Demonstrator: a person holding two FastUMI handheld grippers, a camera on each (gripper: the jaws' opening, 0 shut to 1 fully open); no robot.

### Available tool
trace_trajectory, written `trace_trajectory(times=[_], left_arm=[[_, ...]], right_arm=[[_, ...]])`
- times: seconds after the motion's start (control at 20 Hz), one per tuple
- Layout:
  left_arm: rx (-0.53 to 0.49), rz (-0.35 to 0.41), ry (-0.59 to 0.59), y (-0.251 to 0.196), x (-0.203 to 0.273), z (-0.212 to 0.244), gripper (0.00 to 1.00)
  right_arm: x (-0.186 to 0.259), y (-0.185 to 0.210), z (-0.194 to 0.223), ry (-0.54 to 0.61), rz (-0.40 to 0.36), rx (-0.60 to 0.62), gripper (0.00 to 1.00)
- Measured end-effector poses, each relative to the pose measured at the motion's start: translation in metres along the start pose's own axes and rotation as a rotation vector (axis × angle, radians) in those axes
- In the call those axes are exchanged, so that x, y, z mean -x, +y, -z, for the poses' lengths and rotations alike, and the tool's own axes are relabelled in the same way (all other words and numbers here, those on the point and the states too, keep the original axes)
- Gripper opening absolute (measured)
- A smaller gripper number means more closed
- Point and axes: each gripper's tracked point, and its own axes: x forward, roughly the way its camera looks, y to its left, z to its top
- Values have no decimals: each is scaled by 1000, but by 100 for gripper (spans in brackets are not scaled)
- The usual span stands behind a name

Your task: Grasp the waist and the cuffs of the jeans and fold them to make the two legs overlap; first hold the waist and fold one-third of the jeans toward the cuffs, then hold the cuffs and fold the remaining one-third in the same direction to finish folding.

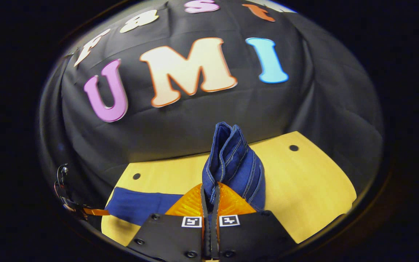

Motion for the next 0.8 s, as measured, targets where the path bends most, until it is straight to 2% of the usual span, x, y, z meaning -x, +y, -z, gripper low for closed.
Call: trace_trajectory(times=[0.05,0.3,0.4,0.55,0.8], left_arm=[[-5,5,1,2,-1,1,96],[-14,18,2,9,-1,5,96],[-5,5,-2,15,0,7,96],[28,14,-3,21,6,14,96],[89,3,-4,33,1,12,96]], right_arm=[[-7,20,17,30,-28,4,1],[-51,96,115,224,-132,39,3],[-75,108,156,293,-134,51,3],[-95,103,176,373,-112,78,3],[-108,103,204,392,-81,105,4]])
